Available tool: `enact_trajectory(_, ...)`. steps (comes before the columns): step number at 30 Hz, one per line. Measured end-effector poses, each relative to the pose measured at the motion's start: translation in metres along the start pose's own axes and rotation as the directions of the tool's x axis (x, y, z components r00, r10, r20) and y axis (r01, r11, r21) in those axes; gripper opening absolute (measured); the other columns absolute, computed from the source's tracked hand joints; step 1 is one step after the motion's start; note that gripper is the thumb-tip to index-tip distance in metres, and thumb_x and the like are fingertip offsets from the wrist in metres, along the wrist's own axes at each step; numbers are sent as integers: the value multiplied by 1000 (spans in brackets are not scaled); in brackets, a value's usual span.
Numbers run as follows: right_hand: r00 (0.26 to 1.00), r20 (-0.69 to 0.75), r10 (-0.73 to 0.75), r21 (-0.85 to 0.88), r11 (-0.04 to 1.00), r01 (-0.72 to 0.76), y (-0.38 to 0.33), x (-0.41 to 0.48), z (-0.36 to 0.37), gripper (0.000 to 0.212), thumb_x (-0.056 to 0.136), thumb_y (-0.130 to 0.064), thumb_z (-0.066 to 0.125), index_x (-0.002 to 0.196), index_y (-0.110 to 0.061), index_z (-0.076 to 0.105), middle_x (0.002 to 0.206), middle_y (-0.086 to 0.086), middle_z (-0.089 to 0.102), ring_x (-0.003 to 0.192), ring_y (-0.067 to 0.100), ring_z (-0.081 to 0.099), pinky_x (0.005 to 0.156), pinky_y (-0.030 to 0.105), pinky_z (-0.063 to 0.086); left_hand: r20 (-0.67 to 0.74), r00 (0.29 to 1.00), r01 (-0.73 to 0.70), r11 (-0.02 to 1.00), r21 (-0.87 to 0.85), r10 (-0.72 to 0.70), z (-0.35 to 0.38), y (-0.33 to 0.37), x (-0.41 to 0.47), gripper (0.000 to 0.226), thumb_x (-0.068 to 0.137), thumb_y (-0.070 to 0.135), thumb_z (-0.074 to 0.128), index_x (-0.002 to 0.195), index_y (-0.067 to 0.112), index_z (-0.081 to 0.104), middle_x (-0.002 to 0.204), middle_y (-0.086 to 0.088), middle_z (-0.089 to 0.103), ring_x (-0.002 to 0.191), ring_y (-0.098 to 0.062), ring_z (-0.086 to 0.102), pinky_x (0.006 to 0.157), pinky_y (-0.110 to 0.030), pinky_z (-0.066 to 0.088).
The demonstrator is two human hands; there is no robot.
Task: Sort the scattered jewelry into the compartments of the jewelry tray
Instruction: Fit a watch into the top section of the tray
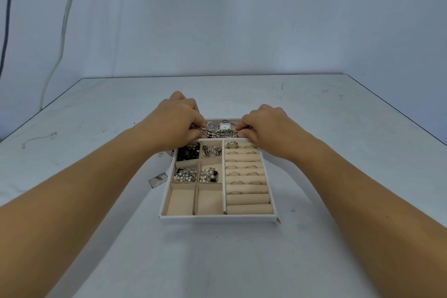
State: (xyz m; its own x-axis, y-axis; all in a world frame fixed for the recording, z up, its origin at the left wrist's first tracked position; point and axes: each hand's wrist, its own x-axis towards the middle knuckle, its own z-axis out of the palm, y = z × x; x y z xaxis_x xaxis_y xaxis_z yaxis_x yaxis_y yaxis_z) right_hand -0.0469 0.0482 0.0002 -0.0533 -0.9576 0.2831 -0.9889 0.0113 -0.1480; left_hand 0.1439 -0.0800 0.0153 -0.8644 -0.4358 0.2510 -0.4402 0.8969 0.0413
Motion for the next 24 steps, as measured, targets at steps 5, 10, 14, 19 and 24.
enact_trajectory(5, 1000, -20, -19, -63, 998, 18, 1, 0, 1, 26, 94, -37, 48, 113, -28, 64, 105, -7, 64, 104, 17, 48, 88, 34, 33, 8, 1000, 9, 999, -50, -8, 1, -4, -2, 23, 84, 45, 62, 103, 34, 70, 95, 13, 55, 100, -9, 31, 88, -32, 37)
enact_trajectory(10, 994, -98, -45, -28, 999, 42, 2, -3, 3, 20, 91, -35, 55, 103, -27, 69, 98, -5, 63, 92, 15, 47, 84, 34, 38, -6, 1000, -16, 997, -74, 16, 3, -7, -9, 23, 90, 40, 57, 109, 36, 69, 97, 11, 57, 99, -8, 34, 89, -33, 39)
enact_trajectory(14, 1000, -9, 0, 1, 1000, 0, -1, -2, -2, 21, 93, -33, 51, 100, -23, 69, 91, -4, 63, 89, 17, 49, 83, 41, 44, -60, 997, -57, 997, -57, 54, 5, -5, -17, 25, 92, 35, 54, 112, 32, 68, 94, 9, 54, 97, -12, 38, 88, -37, 41)
enact_trajectory(19, 996, 90, 2, -60, 998, 3, -4, -2, -6, 26, 96, -36, 43, 105, -28, 66, 94, -7, 58, 91, 15, 42, 82, 35, 38, -44, 999, -7, 993, -119, 2, 10, -4, -26, 31, 95, 35, 49, 124, 33, 61, 101, 6, 52, 101, -11, 35, 91, -32, 36)
enact_trajectory(24, 999, 14, -36, -15, 999, 36, -15, -1, -9, 24, 94, -36, 47, 106, -28, 67, 99, -5, 59, 92, 16, 48, 86, 39, 41, -71, 996, 29, 972, -233, -47, 2, -11, -35, 33, 93, 37, 52, 125, 32, 60, 103, 7, 54, 101, -11, 42, 85, -26, 31)
